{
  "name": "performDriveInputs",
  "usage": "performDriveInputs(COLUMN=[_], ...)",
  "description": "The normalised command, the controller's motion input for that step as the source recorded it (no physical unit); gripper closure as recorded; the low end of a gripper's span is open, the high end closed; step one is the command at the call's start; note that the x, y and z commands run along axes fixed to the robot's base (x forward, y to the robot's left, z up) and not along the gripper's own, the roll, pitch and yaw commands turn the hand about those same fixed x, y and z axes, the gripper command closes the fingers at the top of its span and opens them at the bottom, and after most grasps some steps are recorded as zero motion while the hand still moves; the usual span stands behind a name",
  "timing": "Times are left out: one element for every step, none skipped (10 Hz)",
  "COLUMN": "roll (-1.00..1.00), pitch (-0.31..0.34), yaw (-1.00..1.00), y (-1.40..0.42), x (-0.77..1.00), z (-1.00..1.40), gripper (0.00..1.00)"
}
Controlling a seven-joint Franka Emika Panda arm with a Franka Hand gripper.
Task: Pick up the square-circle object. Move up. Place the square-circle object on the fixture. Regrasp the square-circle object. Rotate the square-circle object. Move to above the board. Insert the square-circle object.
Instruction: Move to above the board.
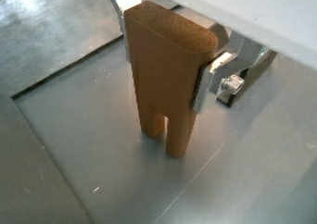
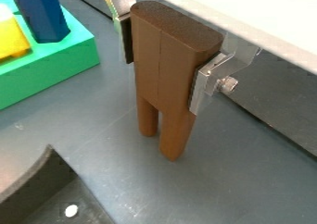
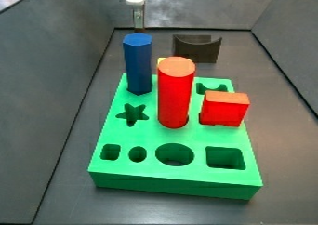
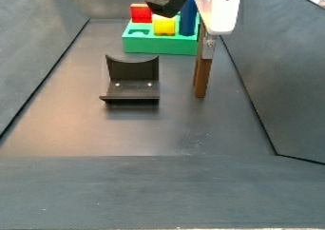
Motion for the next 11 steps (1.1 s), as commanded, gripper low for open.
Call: performDriveInputs(roll=[-0.06,-0.05,-0.05,-0.04,-0.03,-0.02,-0.01,0.0,0.0,0.01,0.02], pitch=[0.095,0.129,0.129,0.127,0.117,0.101,0.095,0.096,0.098,0.094,0.093], yaw=[0.03,0.03,0.02,0.02,0.02,0.01,0.01,0.01,0.01,0.01,0.01], y=[0.01,0.01,0.01,0.01,0.01,0.01,0.01,0.01,0.01,0.02,0.02], x=[0.14,0.13,0.13,0.12,0.12,0.11,0.1,0.1,0.09,0.08,0.08], z=[1.0,1.0,1.0,1.0,1.0,1.0,1.0,1.0,1.0,1.0,1.0], gripper=[1.0,1.0,1.0,1.0,1.0,1.0,1.0,1.0,1.0,1.0,1.0])
